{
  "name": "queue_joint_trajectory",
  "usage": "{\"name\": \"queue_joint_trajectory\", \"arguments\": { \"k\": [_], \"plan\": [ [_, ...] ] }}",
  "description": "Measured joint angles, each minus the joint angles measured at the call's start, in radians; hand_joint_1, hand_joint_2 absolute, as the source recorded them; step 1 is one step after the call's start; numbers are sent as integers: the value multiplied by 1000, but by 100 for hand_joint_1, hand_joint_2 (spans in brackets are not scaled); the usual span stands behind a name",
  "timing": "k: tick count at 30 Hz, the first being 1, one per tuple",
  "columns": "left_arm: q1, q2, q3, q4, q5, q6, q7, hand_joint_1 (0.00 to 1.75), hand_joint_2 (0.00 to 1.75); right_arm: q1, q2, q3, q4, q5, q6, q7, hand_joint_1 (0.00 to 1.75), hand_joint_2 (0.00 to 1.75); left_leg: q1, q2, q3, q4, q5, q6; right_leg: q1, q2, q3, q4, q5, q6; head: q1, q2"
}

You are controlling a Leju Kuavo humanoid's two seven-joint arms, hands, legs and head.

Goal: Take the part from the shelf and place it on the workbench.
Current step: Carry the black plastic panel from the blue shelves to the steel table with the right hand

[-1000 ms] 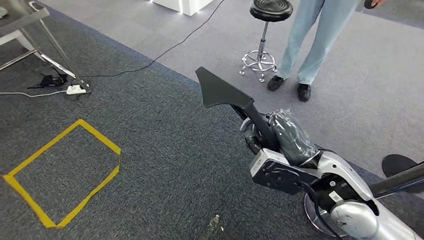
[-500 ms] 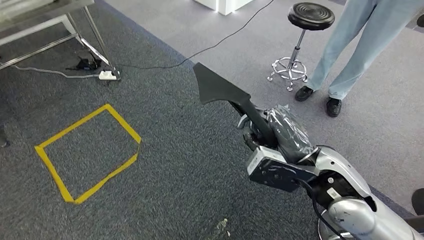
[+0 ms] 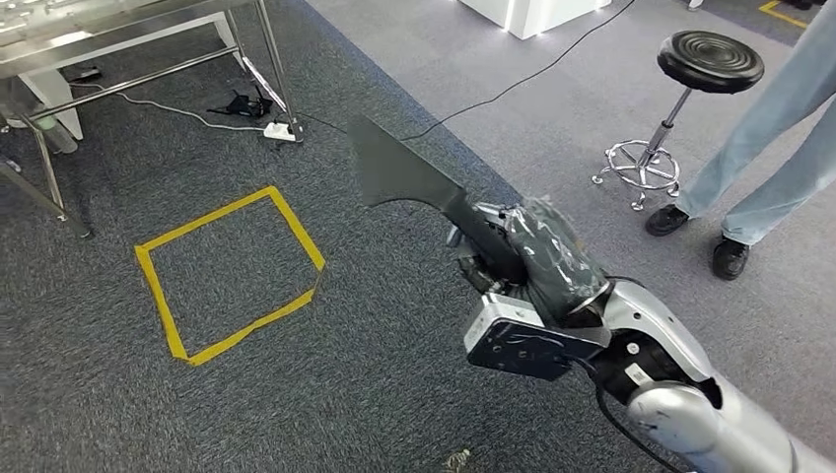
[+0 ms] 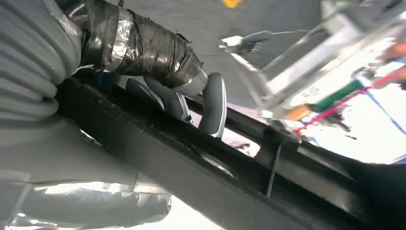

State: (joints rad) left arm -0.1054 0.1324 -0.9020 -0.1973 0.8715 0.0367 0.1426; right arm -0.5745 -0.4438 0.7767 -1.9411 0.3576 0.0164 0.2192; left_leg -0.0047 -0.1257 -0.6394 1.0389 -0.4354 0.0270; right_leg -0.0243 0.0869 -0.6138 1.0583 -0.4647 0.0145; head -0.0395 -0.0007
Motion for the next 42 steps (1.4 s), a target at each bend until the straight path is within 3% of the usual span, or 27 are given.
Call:
{"name": "queue_joint_trajectory", "arguments": {
  "k": [2, 3, 5, 7, 9, 10, 13, 15, 17, 18, 20, 22, 24, 25, 26, 28, 30, 32, 33, 35, 37, 39, 40, 42],
  "plan": [
    [1, 2, 5, 0, 3, 0, 2, 0, 175, -20, 32, 13, 18, 5, -3, -4, 175, 175, 5, -23, -7, -4, 5, -12, 2, -22, 5, -7, 2, -7, 1, 0],
    [3, 3, 8, 0, 4, 0, 3, 0, 175, -28, 48, 19, 26, 6, -4, -6, 175, 175, 4, -20, -10, 0, 2, -18, 1, -35, 9, -11, 2, -12, 0, 0],
    [4, 4, 12, 0, 7, 1, 7, 0, 175, -43, 70, 26, 40, 8, -7, -10, 175, 175, 1, 32, -38, 56, -27, -29, -2, -65, 18, -19, 3, -23, -9, 0],
    [2, 3, 15, 0, 7, 3, 11, 0, 175, -55, 83, 29, 52, 9, -14, -9, 175, 175, 3, 96, -102, 179, -80, -38, 4, -94, 23, -21, -1, -30, -16, 0],
    [3, 1, 15, 0, 1, 7, 17, 0, 175, -59, 87, 30, 59, 6, -23, 1, 175, 175, 8, 115, -147, 255, -94, -41, 7, -123, 26, -21, -6, -32, -16, 0],
    [6, -1, 15, 0, -3, 11, 19, 0, 175, -59, 85, 30, 60, 1, -25, 9, 175, 175, 9, 120, -142, 240, -76, -41, 7, -135, 30, -21, -10, -32, -16, 0],
    [12, -4, 15, 0, -8, 21, 19, 0, 175, -50, 57, 22, 47, -33, -21, 22, 175, 175, 3, 161, -46, 57, 6, -32, 10, -168, 46, -21, -23, -24, -16, 0],
    [13, -7, 15, 0, -8, 26, 14, 0, 175, -43, 33, 7, 34, -52, -13, 21, 175, 175, -7, 179, -13, -3, 14, -19, 15, -186, 54, -24, -31, -14, -15, 0],
    [15, -8, 15, 0, -7, 29, 9, 0, 175, -41, 18, -6, 28, -57, -4, 19, 175, 175, -9, 162, -9, -7, 11, -7, 18, -200, 62, -29, -36, -4, -14, 0],
    [16, -9, 15, 0, -5, 29, 8, 0, 175, -41, 15, -10, 25, -56, -1, 17, 175, 175, -6, 153, -4, -13, 12, -3, 17, -194, 64, -27, -40, 1, -14, 0],
    [14, -9, 16, 0, 1, 26, 6, 0, 175, -41, 14, -13, 22, -38, -1, 10, 175, 175, 0, 136, 9, -24, 13, 7, 14, -151, 44, 24, -70, 10, -9, 0],
    [7, -7, 17, 0, 7, 16, 9, 0, 175, -40, 25, -6, 27, 0, -10, -2, 175, 175, 2, 116, 13, -26, 12, 15, 12, -103, -23, 148, -119, 14, -4, 0],
    [1, -4, 19, 0, 10, 8, 17, 0, 175, -39, 47, 7, 43, 36, -24, -12, 175, 175, 1, 90, 14, -25, 10, 18, 12, -91, -87, 243, -136, 16, -3, 0],
    [0, -3, 20, 0, 10, 5, 21, 0, 175, -39, 57, 12, 52, 47, -30, -14, 175, 175, 1, 75, 16, -23, 8, 18, 12, -89, -96, 241, -116, 15, -3, 0],
    [-1, -3, 20, 0, 10, 4, 25, 0, 175, -38, 65, 17, 60, 53, -35, -16, 175, 175, 2, 59, 17, -20, 6, 16, 11, -85, -84, 197, -79, 14, -3, 0],
    [0, -3, 21, 0, 10, 3, 29, 0, 175, -39, 77, 23, 68, 58, -42, -19, 175, 175, 2, 30, 17, -11, -1, 10, 6, -50, -35, 66, -9, 9, -3, 0],
    [1, -3, 21, 0, 10, 3, 31, 0, 175, -38, 83, 26, 71, 58, -46, -20, 175, 175, 5, 5, 9, -4, -4, 1, 3, -15, -3, -6, 10, 5, -4, 0],
    [4, -2, 21, 0, 9, 2, 31, 0, 175, -36, 86, 27, 74, 58, -49, -18, 175, 175, 10, -20, 3, -7, 0, -12, 5, -22, 6, -16, 6, -3, -3, 0],
    [8, -2, 21, 0, 8, 2, 31, 0, 175, -36, 87, 27, 75, 58, -51, -16, 175, 175, 12, -19, 0, -6, 0, -18, 5, -35, 11, -21, 7, -8, -2, 0],
    [11, 0, 21, 1, 5, 2, 28, 0, 175, -34, 89, 27, 75, 59, -54, -12, 175, 175, 8, 27, -19, 33, -22, -29, 0, -60, 23, -33, 8, -21, -8, 0],
    [7, 0, 21, 1, 1, 2, 25, 0, 175, -31, 90, 27, 75, 59, -56, -10, 175, 175, 9, 91, -78, 147, -70, -38, 2, -85, 34, -37, 4, -29, -15, 0],
    [6, 0, 21, 1, -5, 2, 18, 0, 175, -25, 89, 27, 75, 56, -56, -2, 175, 175, 14, 112, -139, 251, -95, -44, 3, -111, 42, -37, -5, -31, -16, 0],
    [7, 0, 21, 1, -10, 3, 13, 0, 175, -21, 86, 26, 73, 50, -55, 4, 175, 175, 17, 117, -147, 257, -83, -47, 2, -124, 48, -37, -10, -30, -16, 0],
    [10, -1, 21, 1, -17, 6, 2, 0, 175, -12, 69, 18, 63, 21, -48, 14, 175, 175, 19, 138, -103, 161, -17, -47, 1, -147, 63, -37, -22, -24, -16, 0]
  ]
}}
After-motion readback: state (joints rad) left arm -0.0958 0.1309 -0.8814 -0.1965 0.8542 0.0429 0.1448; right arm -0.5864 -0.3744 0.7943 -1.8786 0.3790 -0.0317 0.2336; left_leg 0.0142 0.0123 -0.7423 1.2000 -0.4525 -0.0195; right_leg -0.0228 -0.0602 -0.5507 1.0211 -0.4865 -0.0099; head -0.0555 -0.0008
